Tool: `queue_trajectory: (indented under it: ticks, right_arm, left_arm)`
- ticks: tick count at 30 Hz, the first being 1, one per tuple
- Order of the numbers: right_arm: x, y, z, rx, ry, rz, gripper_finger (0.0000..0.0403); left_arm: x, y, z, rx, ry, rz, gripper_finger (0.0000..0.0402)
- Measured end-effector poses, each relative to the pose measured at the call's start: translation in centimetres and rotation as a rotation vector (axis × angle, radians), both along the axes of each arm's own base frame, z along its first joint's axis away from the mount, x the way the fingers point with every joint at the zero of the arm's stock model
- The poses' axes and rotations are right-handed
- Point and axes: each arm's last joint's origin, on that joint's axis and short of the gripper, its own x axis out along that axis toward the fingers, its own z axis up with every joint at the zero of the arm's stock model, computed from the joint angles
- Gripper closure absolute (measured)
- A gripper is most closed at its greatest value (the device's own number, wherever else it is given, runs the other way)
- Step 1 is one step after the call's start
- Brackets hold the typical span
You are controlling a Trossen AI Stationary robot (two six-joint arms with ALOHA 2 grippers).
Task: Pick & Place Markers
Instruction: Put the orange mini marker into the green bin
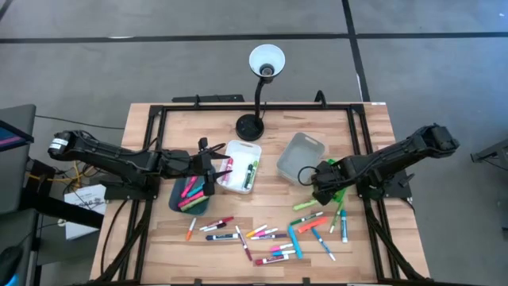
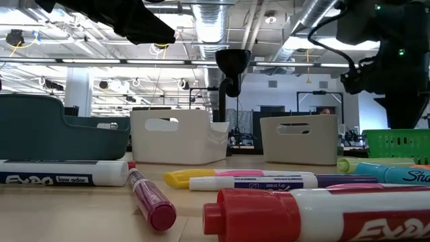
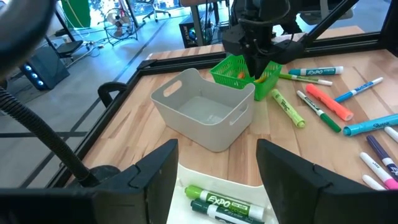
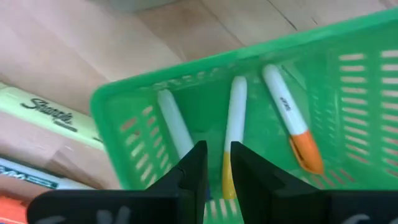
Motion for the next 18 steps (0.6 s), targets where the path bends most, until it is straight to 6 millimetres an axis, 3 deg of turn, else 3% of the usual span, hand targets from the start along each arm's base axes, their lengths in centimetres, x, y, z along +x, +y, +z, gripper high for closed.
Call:
queue_trajectory:
  ticks: [3, 7, 14, 18]
  right_arm:
    - [0.3, 0.0, 0.8, 0.009, -0.003, -0.017, 0.0339]
    - [1.6, 0.1, 3.7, 0.002, -0.068, -0.098, 0.0339]
    - [4.3, 1.5, 10.2, -0.191, -0.367, 0.067, 0.0339]
    - [5.5, 3.1, 11.6, -0.341, -0.553, 0.204, 0.0339]
  left_arm:
    - [0.0, 0.0, 0.0, 0.000, -0.001, 0.000, 0.0188]
    - [0.0, 0.0, 0.0, -0.001, -0.004, 0.000, 0.0188]
    - [0.1, 0.0, 0.4, -0.008, -0.042, 0.001, 0.0188]
    - [0.1, 0.0, 0.4, -0.062, -0.057, 0.015, 0.0188]
